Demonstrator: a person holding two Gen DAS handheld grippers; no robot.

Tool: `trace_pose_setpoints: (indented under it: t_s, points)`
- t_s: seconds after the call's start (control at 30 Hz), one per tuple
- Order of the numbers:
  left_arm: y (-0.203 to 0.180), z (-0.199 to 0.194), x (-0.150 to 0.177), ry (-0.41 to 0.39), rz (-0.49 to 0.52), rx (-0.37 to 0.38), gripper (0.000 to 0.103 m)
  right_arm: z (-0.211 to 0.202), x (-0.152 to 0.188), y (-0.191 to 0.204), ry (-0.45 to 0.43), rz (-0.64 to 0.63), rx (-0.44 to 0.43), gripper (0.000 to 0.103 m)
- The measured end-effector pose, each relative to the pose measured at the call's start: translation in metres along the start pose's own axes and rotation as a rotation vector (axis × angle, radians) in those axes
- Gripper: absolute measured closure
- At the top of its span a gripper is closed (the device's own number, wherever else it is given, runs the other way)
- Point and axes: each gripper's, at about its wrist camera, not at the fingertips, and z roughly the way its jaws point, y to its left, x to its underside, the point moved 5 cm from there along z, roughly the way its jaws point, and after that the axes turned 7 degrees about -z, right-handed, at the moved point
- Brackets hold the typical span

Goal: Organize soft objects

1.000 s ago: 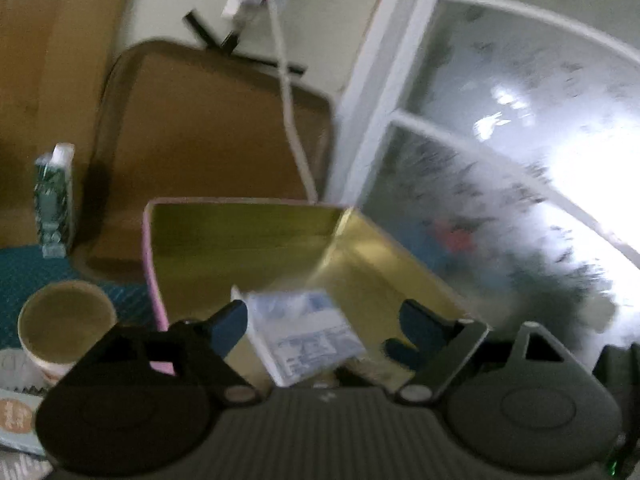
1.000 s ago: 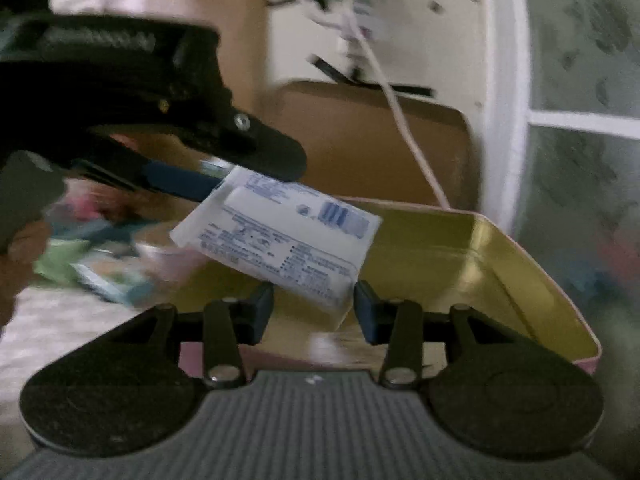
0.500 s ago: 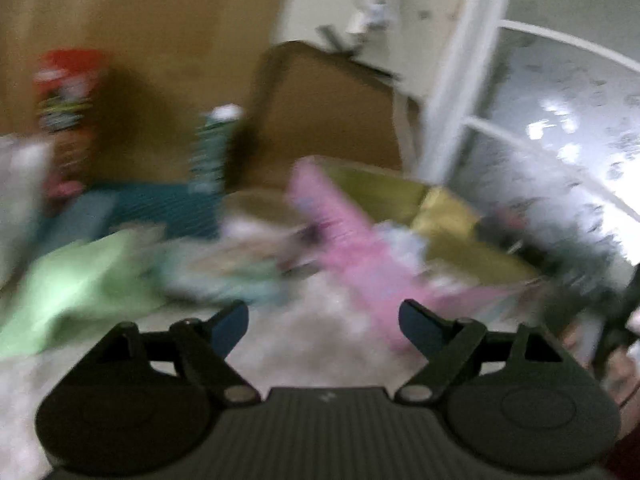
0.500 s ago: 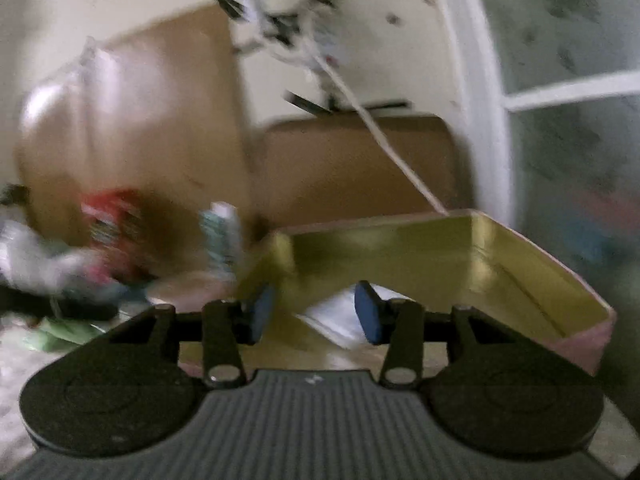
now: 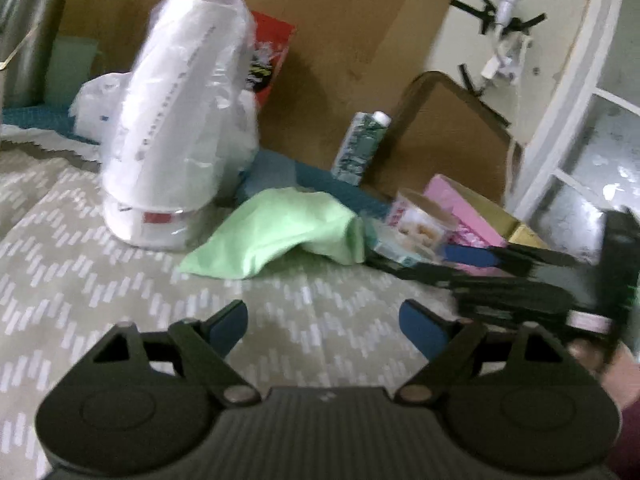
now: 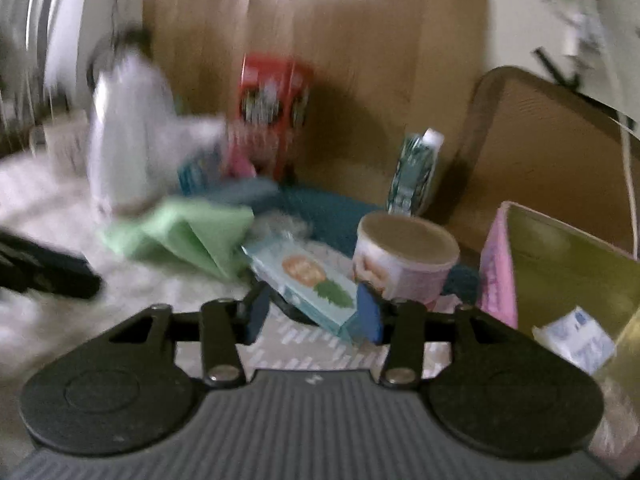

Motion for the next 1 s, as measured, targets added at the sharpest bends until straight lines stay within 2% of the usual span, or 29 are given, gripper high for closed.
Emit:
trace_pose_setpoints:
  t_s: [0.1,0.2,0.27,0.33,0.4,0.43,0.47,0.57,0.6,0.7,0.8,1.0]
  points:
    - [-0.003,-0.002,0.001,-0.017,0.016,0.018,0.017,0.019,-0.002,0.004,0.062,-0.064,-0.008,0.048]
    - [-0.006,-0.007,0.001,-0.047,0.027,0.027,0.017,0.024,-0.004,0.008,0.096,-0.109,0.024,0.047]
    - [-0.007,-0.013,0.002,-0.081,0.025,0.036,0.017,0.014,-0.019,0.013,0.049,-0.048,-0.066,0.047]
    - [-0.004,-0.02,0.001,-0.123,0.007,0.034,0.017,0.007,-0.033,0.026,0.002,-0.047,-0.131,0.046]
    - [0.001,-0.026,0.0,-0.153,-0.024,0.018,0.017,0.009,-0.041,0.043,-0.018,-0.106,-0.143,0.047]
    - [0.004,-0.028,-0.002,-0.163,-0.041,0.023,0.017,0.014,-0.044,0.049,-0.025,-0.129,-0.122,0.048]
    - [0.006,-0.03,-0.002,-0.176,-0.055,0.027,0.017,0.021,-0.047,0.052,-0.018,-0.129,-0.122,0.048]
    - [0.007,-0.033,-0.004,-0.186,-0.064,0.04,0.017,0.041,-0.047,0.051,0.027,-0.067,-0.197,0.05]
    - [0.006,-0.033,-0.004,-0.19,-0.061,0.04,0.017,0.044,-0.045,0.053,0.034,-0.064,-0.204,0.052]
    - [0.005,-0.032,-0.004,-0.186,-0.056,0.037,0.017,0.047,-0.037,0.06,0.06,-0.068,-0.233,0.099]
    - [0.006,-0.031,-0.004,-0.179,-0.059,0.041,0.017,0.032,-0.034,0.066,0.033,-0.078,-0.217,0.099]
    - [0.007,-0.027,-0.002,-0.131,-0.076,0.078,0.016,-0.031,-0.004,0.072,-0.009,0.016,-0.273,0.099]
